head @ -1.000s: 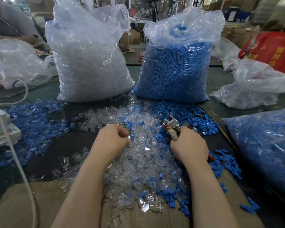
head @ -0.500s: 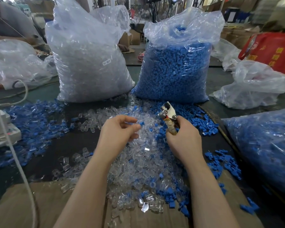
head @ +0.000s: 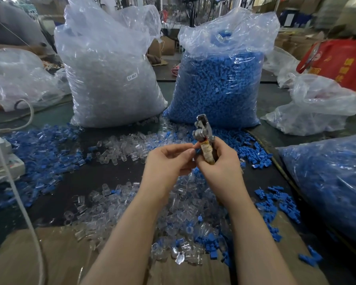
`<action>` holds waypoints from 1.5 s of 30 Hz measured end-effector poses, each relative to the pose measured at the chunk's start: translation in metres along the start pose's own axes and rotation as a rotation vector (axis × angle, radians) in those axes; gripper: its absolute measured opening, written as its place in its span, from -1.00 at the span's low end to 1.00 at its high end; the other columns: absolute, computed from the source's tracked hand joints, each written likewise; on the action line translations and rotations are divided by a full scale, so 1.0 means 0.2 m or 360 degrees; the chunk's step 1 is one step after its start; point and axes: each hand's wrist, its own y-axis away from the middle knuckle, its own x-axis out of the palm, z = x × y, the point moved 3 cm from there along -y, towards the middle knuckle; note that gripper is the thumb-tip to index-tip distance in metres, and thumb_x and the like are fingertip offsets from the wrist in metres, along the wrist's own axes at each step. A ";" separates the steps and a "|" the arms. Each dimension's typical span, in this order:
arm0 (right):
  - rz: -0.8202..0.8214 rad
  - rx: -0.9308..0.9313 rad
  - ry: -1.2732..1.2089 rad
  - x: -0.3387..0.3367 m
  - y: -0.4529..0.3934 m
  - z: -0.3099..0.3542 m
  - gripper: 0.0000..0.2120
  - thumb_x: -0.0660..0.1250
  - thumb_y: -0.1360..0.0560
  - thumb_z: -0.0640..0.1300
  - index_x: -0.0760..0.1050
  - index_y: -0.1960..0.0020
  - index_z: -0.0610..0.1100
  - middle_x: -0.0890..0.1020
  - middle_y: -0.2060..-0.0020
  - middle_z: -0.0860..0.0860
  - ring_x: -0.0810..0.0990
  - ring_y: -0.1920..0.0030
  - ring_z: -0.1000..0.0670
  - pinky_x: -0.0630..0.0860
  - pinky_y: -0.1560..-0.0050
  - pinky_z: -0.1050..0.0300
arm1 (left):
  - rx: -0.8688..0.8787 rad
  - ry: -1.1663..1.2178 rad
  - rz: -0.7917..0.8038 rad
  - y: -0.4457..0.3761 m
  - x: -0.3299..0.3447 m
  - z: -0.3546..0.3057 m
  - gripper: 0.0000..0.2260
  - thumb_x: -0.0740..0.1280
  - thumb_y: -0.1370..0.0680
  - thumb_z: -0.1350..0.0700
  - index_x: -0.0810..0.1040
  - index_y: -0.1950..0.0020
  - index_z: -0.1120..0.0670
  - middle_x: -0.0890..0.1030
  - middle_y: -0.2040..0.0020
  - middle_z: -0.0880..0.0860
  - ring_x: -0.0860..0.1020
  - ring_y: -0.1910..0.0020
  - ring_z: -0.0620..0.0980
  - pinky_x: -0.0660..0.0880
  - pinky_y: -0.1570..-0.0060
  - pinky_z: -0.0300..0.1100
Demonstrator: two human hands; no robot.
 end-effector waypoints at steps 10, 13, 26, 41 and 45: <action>-0.0063 -0.0064 -0.0121 0.00 0.00 0.00 -0.94 0.42 -0.50 -0.10 0.58 0.13 0.05 0.66 0.25 0.10 0.62 0.23 0.08 0.57 0.20 0.20 | -0.0006 0.0110 -0.0051 -0.01 -0.01 0.00 -0.82 0.35 -0.57 0.27 0.64 -0.15 0.19 0.73 0.11 0.09 0.67 0.23 -0.10 0.58 0.20 -0.28; -0.0122 -0.0084 -0.0133 0.00 0.00 0.01 -0.86 0.41 -0.53 -0.18 0.56 0.14 0.05 0.65 0.24 0.08 0.61 0.23 0.06 0.57 0.19 0.17 | 0.0005 0.0144 -0.0060 -0.01 0.00 0.00 -0.85 0.37 -0.55 0.28 0.63 -0.11 0.18 0.72 0.17 0.08 0.66 0.25 -0.09 0.57 0.25 -0.30; -0.0204 -0.0129 -0.0156 0.00 0.00 0.02 -0.84 0.41 -0.54 -0.18 0.53 0.13 0.05 0.64 0.21 0.11 0.58 0.26 0.17 0.50 0.22 0.34 | -0.0043 0.0173 -0.0168 0.00 -0.02 0.01 -0.93 0.46 -0.49 0.23 0.62 0.06 0.20 0.69 0.29 0.07 0.67 0.28 -0.07 0.59 0.26 -0.28; -0.0412 -0.0073 -0.0029 0.00 0.01 0.00 -0.89 0.38 -0.47 0.01 0.51 0.13 -0.01 0.62 0.22 0.14 0.56 0.27 0.07 0.54 0.20 -0.04 | 0.0169 0.0296 -0.0223 0.03 0.03 -0.04 -0.91 0.45 -0.48 0.31 0.67 0.11 0.14 0.72 0.22 0.12 0.71 0.18 -0.01 0.60 0.21 -0.27; -0.0418 -0.0079 -0.0013 0.01 0.01 0.01 -0.87 0.37 -0.47 0.02 0.50 0.13 -0.02 0.61 0.22 0.16 0.56 0.27 0.07 0.51 0.24 0.03 | 0.0307 0.0125 -0.0277 0.04 0.04 -0.05 -0.89 0.46 -0.47 0.32 0.68 0.13 0.11 0.72 0.24 0.07 0.71 0.20 -0.03 0.59 0.21 -0.29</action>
